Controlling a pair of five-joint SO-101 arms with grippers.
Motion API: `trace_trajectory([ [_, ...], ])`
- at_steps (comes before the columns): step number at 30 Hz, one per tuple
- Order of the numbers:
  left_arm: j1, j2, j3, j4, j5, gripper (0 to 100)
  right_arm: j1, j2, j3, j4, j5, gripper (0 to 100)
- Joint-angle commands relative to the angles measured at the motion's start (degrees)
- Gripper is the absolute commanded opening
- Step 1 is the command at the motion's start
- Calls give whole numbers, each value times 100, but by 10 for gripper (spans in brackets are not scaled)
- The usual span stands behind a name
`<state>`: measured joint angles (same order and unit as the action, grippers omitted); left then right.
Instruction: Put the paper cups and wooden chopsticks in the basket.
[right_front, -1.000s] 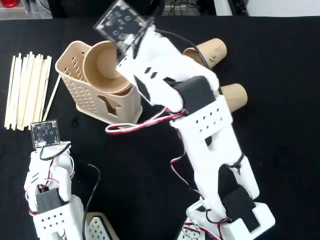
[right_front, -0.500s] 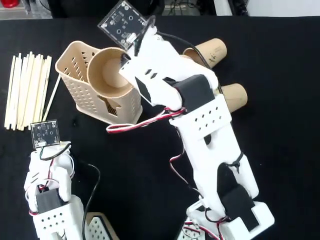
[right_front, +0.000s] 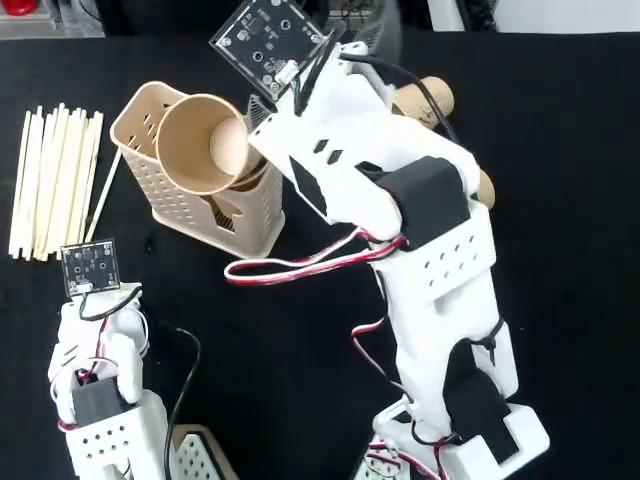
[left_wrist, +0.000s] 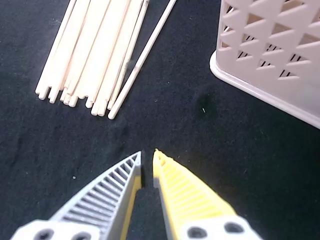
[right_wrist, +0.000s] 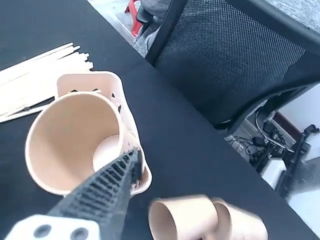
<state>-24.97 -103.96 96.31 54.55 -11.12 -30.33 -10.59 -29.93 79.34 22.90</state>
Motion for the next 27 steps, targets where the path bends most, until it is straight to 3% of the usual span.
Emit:
trace_trajectory([
  [1,-40,-53,101,35,18,55,79,-4,-189,88,79,731],
  [9,-40,-53,101,35,18,55,79,-13,-92,369,97,731],
  [19,-40,-53,101,35,18,55,-149,-66,488,932,1187,720],
  [27,-40,-53,101,35,18,55,-273,-57,462,756,1064,706],
])
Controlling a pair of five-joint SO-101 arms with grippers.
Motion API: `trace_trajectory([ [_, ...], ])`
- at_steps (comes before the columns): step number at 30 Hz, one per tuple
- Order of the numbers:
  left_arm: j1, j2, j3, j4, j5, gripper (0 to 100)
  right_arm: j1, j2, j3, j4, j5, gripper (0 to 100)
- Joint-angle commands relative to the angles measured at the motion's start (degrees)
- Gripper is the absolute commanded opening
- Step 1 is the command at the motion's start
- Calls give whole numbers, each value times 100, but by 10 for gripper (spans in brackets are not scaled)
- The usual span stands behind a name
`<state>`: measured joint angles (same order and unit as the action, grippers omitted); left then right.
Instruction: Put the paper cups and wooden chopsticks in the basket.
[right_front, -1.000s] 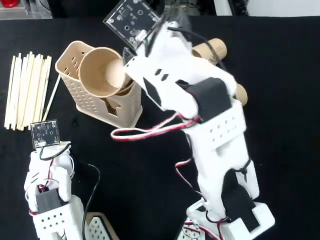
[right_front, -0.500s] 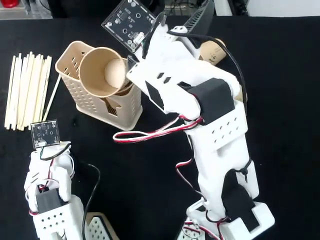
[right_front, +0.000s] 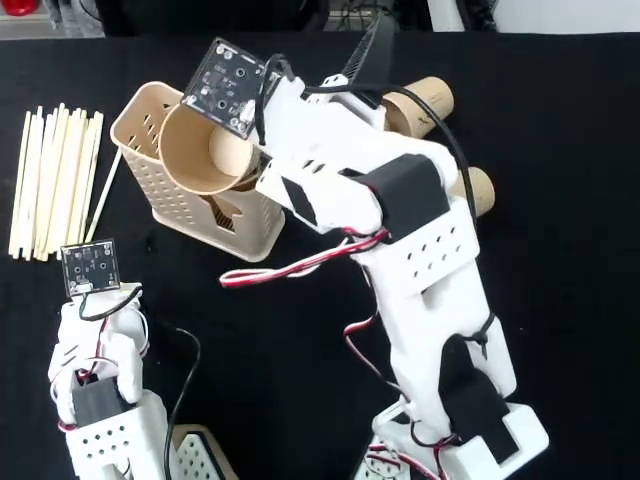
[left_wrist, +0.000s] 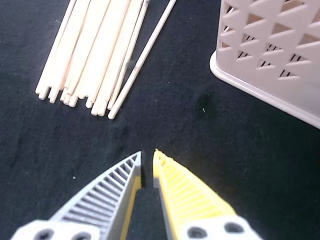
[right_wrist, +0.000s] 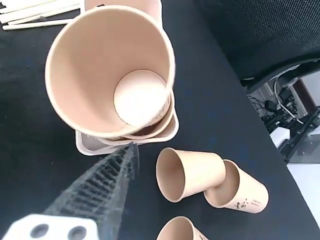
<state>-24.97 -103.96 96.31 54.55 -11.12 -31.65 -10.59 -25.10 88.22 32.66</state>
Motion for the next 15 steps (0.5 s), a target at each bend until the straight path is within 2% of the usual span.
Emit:
trace_trajectory([
  [1,-40,-53,101,35,18,55,-202,-57,-22,-141,149,703],
  [4,-40,-53,101,35,18,55,-281,-57,-22,-158,334,597],
  [8,-40,-53,101,35,18,55,-334,-57,-75,-246,220,280],
  [11,-40,-53,101,35,18,55,-273,-57,-347,-431,-334,42],
  [12,-40,-53,101,35,18,55,-246,-57,-470,-501,-466,5],
  [15,-40,-53,101,35,18,55,-229,-31,-752,-756,-791,82],
])
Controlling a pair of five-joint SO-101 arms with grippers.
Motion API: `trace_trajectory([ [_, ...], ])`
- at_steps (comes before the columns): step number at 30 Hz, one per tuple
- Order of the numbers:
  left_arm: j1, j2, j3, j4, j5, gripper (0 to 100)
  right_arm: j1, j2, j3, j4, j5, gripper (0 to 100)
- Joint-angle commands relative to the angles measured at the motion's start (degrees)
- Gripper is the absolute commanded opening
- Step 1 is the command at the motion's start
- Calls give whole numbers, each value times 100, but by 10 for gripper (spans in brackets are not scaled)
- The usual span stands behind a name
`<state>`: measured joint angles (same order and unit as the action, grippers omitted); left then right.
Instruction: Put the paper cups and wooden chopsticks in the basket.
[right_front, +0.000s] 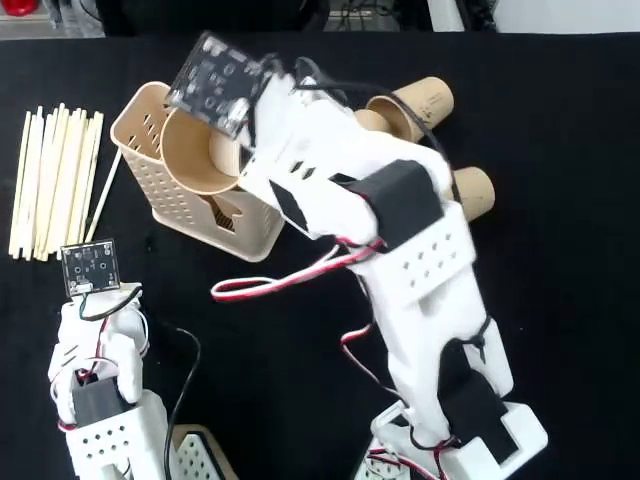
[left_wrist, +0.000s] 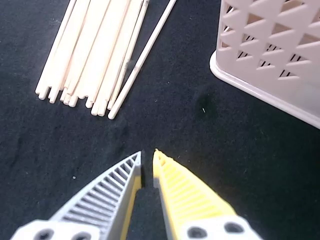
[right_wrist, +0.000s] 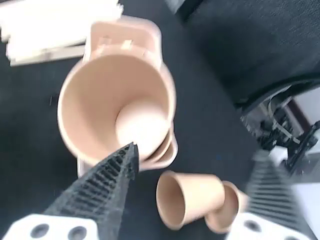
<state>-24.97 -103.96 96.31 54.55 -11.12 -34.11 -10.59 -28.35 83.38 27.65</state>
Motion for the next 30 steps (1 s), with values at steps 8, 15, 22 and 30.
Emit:
trace_trajectory([
  [8,-40,-53,101,35,18,55,44,444,488,-1433,-387,78],
  [15,-40,-53,101,35,18,55,246,963,1024,-2356,-404,13],
  [22,-40,-53,101,35,18,55,176,418,602,-2163,-404,12],
  [30,-40,-53,101,35,18,55,176,-259,541,-2136,-396,12],
])
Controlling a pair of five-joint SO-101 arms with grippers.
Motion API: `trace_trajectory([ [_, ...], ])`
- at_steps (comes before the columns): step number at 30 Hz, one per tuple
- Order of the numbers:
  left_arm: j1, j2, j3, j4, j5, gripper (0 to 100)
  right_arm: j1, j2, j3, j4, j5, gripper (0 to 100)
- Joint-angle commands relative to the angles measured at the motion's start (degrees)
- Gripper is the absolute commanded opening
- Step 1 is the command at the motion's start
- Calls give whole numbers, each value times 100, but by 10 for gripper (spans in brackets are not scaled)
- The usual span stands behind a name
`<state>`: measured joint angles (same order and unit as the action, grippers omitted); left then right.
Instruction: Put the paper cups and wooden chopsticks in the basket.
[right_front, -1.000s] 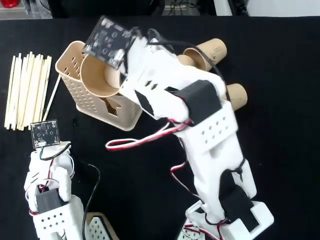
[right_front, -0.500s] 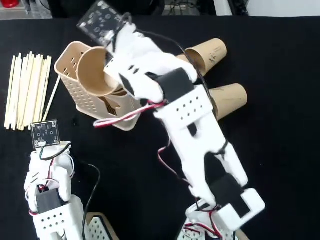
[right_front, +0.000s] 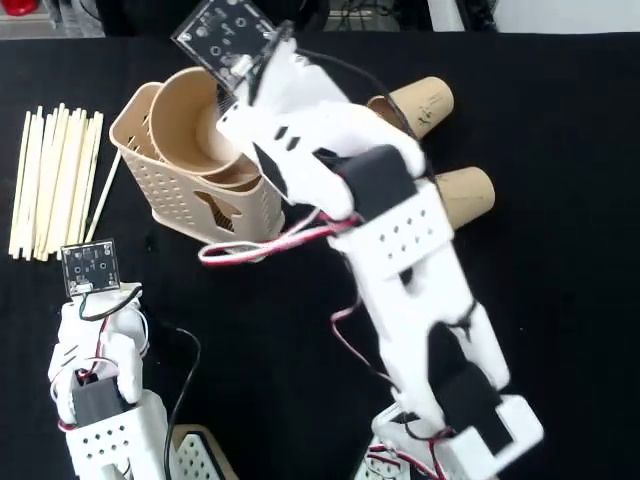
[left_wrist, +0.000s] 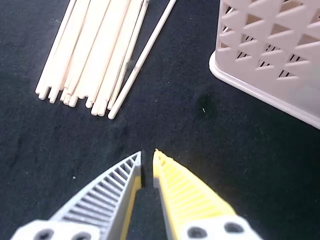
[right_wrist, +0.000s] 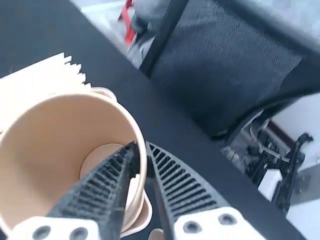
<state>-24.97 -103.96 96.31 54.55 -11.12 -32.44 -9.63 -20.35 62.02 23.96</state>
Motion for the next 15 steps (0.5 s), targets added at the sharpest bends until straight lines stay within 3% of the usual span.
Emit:
trace_trajectory([
  [1,-40,-53,101,35,18,55,9,-321,-242,26,-26,12],
  [11,-40,-53,101,35,18,55,457,479,-198,97,-44,12],
  [15,-40,-53,101,35,18,55,633,743,-426,202,-633,12],
])
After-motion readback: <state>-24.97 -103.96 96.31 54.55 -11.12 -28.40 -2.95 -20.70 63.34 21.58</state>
